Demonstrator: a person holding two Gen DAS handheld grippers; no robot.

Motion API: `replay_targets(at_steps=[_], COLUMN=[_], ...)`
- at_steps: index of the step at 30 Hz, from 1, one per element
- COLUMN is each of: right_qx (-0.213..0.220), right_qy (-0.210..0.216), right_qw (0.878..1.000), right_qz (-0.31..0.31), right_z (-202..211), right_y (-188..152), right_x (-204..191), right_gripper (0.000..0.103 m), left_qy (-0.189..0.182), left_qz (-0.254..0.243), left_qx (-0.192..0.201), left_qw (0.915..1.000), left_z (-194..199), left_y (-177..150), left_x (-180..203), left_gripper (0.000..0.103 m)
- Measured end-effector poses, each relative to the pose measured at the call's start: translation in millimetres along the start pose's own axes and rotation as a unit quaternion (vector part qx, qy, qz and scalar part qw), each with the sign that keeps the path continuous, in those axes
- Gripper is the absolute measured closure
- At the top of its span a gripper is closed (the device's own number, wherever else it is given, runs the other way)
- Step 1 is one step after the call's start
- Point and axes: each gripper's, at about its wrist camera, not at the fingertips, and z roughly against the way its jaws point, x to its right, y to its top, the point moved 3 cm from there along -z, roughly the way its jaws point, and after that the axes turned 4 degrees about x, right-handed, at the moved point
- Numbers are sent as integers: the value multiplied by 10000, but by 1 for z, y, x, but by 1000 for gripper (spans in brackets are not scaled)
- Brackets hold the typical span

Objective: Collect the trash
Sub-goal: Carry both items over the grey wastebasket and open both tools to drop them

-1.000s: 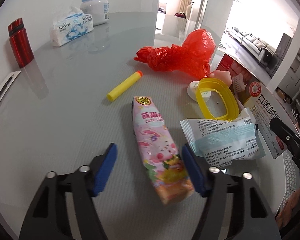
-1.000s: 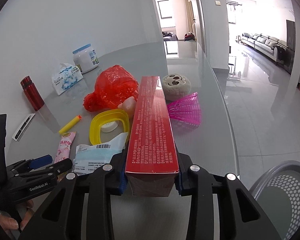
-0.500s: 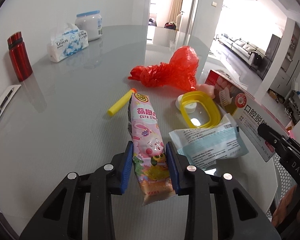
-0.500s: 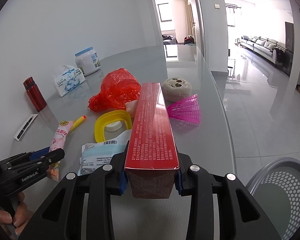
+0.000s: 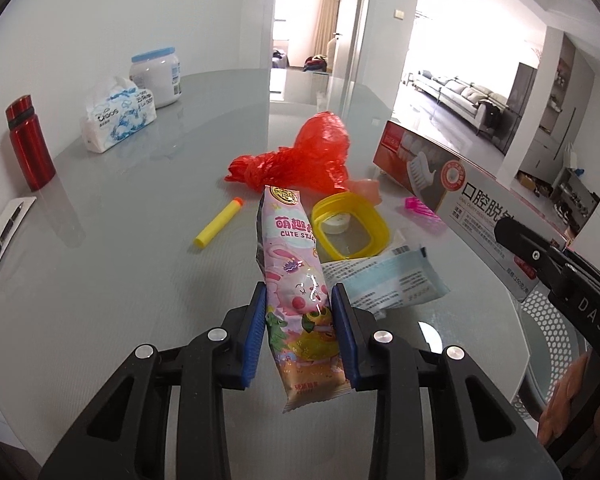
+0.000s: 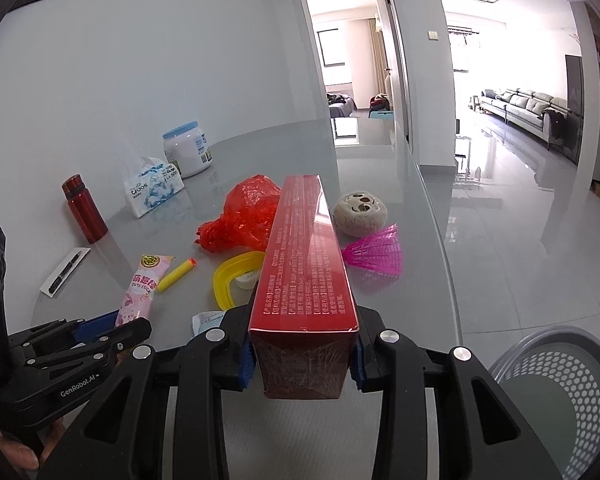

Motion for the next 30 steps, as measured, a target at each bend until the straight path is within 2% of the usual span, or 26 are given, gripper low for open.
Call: replay_targets(at_steps=[8, 15, 21, 26, 30], right_qx=[319, 456, 374, 234, 83], right_qy=[-347, -1043, -1694, -2143, -2434], right_qw=[9983, 9905, 9785, 9656, 9543], right_qz=[-348, -767, -1112, -1453, -1732], right_z=[55, 112, 152, 178, 194], right_y=[-8, -30, -60, -88, -111], right_x=[29, 77, 115, 141, 160], right_gripper=[68, 68, 68, 68, 68], left_qy=[-417, -1023, -1661, -2173, -2430], left_qz=[-359, -762, -1195, -1644, -1945], left_qx=[84, 71, -55, -252, -413], left_qw=[9984, 9918, 9788, 9618, 9494], left_z=[12, 17, 15, 7, -4], left_y=[-1, -6, -15, -27, -37], left_x=[37, 94, 157, 213, 245], left_gripper=[71, 71, 71, 71, 71])
